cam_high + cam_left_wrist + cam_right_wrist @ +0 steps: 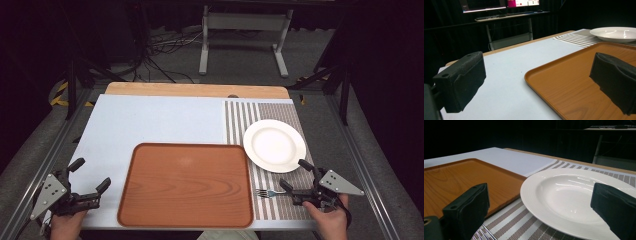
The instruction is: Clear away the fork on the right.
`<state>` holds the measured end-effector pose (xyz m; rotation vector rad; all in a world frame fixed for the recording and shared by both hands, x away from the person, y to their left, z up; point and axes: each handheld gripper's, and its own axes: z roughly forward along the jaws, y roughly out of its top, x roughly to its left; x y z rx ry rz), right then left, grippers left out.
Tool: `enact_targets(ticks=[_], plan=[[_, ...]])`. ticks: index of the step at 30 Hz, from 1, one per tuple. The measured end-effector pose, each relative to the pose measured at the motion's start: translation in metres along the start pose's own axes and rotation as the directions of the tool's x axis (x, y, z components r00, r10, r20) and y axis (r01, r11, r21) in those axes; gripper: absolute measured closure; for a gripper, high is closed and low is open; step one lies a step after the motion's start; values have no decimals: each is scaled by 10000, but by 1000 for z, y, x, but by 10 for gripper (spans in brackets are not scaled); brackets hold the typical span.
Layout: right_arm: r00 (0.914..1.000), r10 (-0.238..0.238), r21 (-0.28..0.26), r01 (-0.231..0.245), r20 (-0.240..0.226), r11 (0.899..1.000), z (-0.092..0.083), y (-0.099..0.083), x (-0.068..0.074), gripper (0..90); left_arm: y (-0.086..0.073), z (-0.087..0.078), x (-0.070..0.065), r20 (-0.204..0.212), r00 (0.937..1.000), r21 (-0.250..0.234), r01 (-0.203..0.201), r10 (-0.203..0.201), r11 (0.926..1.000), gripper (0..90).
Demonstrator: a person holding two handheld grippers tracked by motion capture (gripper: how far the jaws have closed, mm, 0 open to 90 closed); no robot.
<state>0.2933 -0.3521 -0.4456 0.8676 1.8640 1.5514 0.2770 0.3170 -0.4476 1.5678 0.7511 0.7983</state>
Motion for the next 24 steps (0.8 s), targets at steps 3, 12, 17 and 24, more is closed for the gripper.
enact_targets(ticks=[3, 12, 17, 24], plan=[[10000, -8, 51, 8, -25, 10000, 0, 0, 1, 36, 0, 0, 0, 34, 10000, 37, -41, 41, 10000, 11], [10000, 21, 58, -21, -86, 10000, 0, 2, 2, 45, 0, 0, 0, 86, 10000, 8, -45, 45, 10000, 13], [10000, -20, 114, 21, -54, 9999, 0, 6, -2, 53, 1, 1, -1, 127, 9999, 59, -74, 73, 10000, 14], [9998, -105, 302, 111, -190, 9995, 3, 19, -4, 53, 0, 0, -1, 121, 9999, 88, -29, 28, 10000, 14]])
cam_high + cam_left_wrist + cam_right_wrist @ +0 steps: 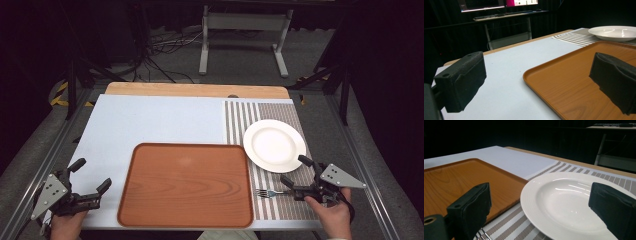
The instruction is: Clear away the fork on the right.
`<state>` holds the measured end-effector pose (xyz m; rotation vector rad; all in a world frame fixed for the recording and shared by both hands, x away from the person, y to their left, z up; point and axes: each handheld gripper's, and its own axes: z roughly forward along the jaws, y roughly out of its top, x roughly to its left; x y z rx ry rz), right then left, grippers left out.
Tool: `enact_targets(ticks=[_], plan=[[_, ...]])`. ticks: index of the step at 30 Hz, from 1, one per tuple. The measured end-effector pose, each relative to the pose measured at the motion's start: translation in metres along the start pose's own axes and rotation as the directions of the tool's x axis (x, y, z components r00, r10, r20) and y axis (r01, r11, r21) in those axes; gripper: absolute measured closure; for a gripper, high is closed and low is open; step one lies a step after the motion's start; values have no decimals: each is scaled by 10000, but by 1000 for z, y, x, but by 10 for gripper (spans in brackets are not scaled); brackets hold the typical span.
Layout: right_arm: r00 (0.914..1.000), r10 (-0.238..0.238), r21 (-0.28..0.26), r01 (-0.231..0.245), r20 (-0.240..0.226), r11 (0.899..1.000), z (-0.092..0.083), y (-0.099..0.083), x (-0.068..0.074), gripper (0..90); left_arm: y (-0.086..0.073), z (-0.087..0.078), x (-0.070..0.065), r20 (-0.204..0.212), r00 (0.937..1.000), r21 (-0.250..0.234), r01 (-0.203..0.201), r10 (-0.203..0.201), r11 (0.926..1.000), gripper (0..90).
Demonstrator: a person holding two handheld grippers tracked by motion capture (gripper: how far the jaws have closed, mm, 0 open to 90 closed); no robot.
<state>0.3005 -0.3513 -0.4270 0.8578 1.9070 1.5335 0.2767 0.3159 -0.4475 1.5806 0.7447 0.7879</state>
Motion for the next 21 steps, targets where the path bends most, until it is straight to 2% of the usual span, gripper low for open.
enact_targets(ticks=[8, 10, 15, 19, 20, 21], plan=[[9999, -127, 160, 128, -86, 9998, 3, 16, -1, 55, 0, 0, 0, 14, 10000, 1, -46, 46, 10000, 15], [9998, -106, 265, 110, -139, 9996, 3, 18, -2, 55, 0, 0, 0, 2, 10000, 4, -30, 30, 10000, 14], [9989, -381, 772, 402, -290, 9962, 3, 26, -3, 66, -1, 1, 0, 30, 10000, 26, -27, 27, 10000, 15], [9947, -793, 1477, 882, -648, 9851, 5, 36, -4, 66, -1, 1, 0, 32, 10000, 24, -12, 12, 10000, 15], [9931, -910, 1693, 1024, -743, 9802, 6, 38, -4, 66, -1, 1, 0, 28, 10000, 26, -7, 7, 10000, 15], [9899, -1092, 2105, 1262, -905, 9694, 8, 42, -4, 67, -1, 1, 0, 27, 10000, 54, 8, -8, 10000, 15]])
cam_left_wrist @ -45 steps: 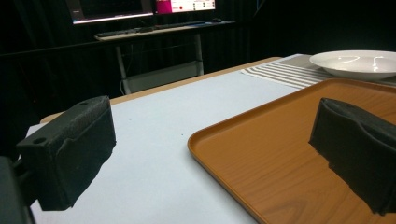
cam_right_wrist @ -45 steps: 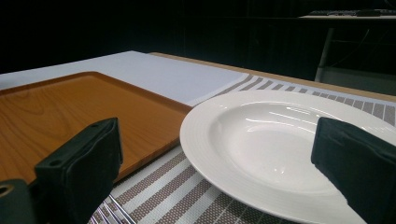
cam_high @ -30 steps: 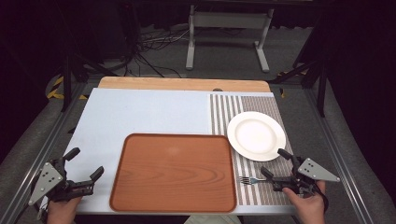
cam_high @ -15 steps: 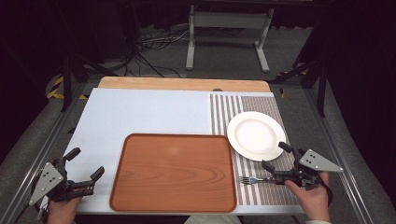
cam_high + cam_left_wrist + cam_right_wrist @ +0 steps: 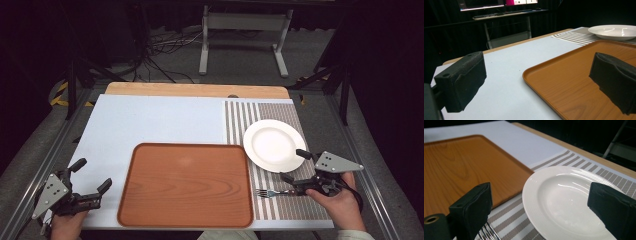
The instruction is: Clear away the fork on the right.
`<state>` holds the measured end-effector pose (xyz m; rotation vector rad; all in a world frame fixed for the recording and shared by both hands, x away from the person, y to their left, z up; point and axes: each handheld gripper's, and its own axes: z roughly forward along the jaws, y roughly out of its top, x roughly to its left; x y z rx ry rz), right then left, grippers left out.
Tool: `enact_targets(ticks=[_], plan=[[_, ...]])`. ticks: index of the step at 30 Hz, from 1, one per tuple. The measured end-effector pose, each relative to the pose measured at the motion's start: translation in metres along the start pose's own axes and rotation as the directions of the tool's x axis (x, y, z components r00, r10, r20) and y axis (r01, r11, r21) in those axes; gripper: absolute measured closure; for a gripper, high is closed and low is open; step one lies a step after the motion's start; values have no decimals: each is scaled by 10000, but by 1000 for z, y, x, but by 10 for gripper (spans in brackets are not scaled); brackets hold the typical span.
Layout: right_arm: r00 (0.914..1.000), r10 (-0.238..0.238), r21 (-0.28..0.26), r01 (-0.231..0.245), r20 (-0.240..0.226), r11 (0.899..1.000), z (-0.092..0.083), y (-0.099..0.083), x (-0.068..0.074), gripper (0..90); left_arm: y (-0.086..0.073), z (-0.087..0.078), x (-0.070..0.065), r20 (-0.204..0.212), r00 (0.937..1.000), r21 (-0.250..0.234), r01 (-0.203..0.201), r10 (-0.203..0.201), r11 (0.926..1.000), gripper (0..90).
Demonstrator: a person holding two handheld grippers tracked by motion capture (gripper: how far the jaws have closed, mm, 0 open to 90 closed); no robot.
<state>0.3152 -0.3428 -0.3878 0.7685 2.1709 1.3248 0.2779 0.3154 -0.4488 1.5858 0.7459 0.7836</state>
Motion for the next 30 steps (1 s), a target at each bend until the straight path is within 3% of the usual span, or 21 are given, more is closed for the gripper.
enact_targets(ticks=[7, 12, 16, 23, 29, 30], plan=[[9984, -487, 929, 510, -270, 9944, 2, 8, -3, 73, 0, 0, 0, 3, 10000, 13, 18, -18, 10000, 16], [9935, -948, 1989, 1055, -623, 9743, 5, 14, -5, 77, 0, 0, 0, 3, 10000, 6, 23, -23, 10000, 16], [9901, -1154, 2378, 1314, -801, 9624, 6, 17, -5, 76, 0, 0, 0, -5, 10000, 9, 3, -3, 10000, 16], [9816, -1528, 3504, 1840, -1147, 9183, 11, 23, -5, 76, 0, 0, 0, -17, 10000, 11, 18, -18, 10000, 16], [9724, -1834, 3995, 2269, -1445, 8882, 14, 28, -4, 79, 0, 0, 0, 7, 10000, 12, 2, -2, 10000, 16], [9683, -1953, 4098, 2432, -1555, 8792, 15, 29, -4, 81, 0, 0, 0, 8, 10000, 14, 10, -10, 10000, 16]])
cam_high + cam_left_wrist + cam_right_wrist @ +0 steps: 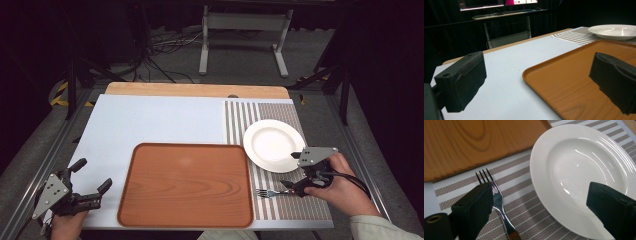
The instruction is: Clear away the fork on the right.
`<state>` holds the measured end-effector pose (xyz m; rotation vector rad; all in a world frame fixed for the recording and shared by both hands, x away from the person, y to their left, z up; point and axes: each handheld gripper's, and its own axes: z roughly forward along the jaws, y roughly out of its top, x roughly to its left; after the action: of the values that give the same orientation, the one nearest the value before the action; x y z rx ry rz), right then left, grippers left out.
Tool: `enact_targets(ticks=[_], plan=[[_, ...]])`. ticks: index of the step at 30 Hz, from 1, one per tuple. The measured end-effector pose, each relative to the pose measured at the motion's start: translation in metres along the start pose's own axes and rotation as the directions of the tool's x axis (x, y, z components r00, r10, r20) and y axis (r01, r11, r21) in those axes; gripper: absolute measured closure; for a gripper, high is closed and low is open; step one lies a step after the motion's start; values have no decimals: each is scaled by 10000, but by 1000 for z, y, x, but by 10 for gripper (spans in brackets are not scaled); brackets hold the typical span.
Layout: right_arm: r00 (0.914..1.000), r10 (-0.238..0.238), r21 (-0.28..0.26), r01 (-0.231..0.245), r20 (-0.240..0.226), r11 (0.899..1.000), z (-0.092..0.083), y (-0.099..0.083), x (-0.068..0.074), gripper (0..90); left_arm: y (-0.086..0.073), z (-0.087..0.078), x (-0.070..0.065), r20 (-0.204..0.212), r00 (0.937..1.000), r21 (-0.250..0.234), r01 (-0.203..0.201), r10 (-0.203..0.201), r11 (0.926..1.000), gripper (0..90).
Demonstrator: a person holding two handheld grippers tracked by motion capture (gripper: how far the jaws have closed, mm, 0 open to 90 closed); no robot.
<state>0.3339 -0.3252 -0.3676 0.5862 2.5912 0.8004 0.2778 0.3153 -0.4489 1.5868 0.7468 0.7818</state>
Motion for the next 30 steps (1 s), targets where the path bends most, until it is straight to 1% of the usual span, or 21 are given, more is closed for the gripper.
enact_targets(ticks=[1, 4, 6, 8, 11, 12, 16, 18, 19, 23, 25, 26, 27, 28, 29, 30], plan=[[10000, 0, 0, 0, 0, 10000, 0, 0, 0, 81, 0, 0, 0, 0, 10000, 0, 0, 0, 10000, 16], [9999, -115, 306, 119, -128, 9995, 1, 2, -1, 86, 0, 0, 0, -15, 10000, -2, -12, 12, 10000, 16], [9996, -248, 607, 257, -155, 9978, 2, 3, -1, 89, 0, 0, 0, -3, 10000, 15, -12, 12, 10000, 16], [9989, -377, 929, 400, -265, 9949, 2, 4, -1, 90, 0, 0, 0, 2, 10000, 4, -25, 25, 10000, 16], [9982, -483, 1136, 522, -366, 9922, 0, 4, -2, 90, 0, 0, 0, -5, 10000, 15, 2, -2, 10000, 16], [9974, -586, 1312, 635, -411, 9893, 0, 4, -2, 93, 0, 0, 0, 0, 10000, 17, 5, -5, 10000, 16], [9956, -738, 1624, 823, -573, 9833, 1, 5, -1, 98, 0, 0, -1, 0, 10000, 19, -38, 38, 10000, 16], [9951, -782, 1684, 873, -600, 9819, 2, 6, 0, 101, 0, 0, 0, -6, 10000, -3, -21, 21, 10000, 16], [9935, -896, 1778, 1008, -698, 9789, 3, 7, 0, 107, 0, 0, -1, -14, 10000, -3, -10, 10, 10000, 16], [9899, -1068, 2041, 1240, -932, 9711, 6, 9, 1, 115, 0, 0, 0, -8, 10000, -11, -41, 41, 10000, 16], [9889, -1081, 2120, 1277, -1016, 9689, 8, 10, 1, 123, 0, 0, 0, 4, 10000, -5, -17, 17, 10000, 16], [9863, -1194, 2168, 1420, -1141, 9658, 9, 11, 1, 142, 0, 0, 0, -4, 10000, 9, 5, -5, 10000, 16], [9863, -1194, 2168, 1420, -1141, 9658, 9, 11, 1, 142, 0, 0, 0, -4, 10000, 9, 5, -5, 10000, 16], [9822, -1247, 2291, 1548, -1403, 9610, 11, 12, 1, 163, 0, 1, 0, 7, 10000, 5, 7, -7, 10000, 16], [9800, -1291, 2349, 1626, -1517, 9583, 12, 12, 1, 172, 0, 0, 0, -13, 10000, -3, -25, 25, 10000, 16], [9800, -1291, 2349, 1626, -1517, 9583, 12, 12, 1, 172, 0, 0, 0, -13, 10000, -3, -25, 25, 10000, 16]])
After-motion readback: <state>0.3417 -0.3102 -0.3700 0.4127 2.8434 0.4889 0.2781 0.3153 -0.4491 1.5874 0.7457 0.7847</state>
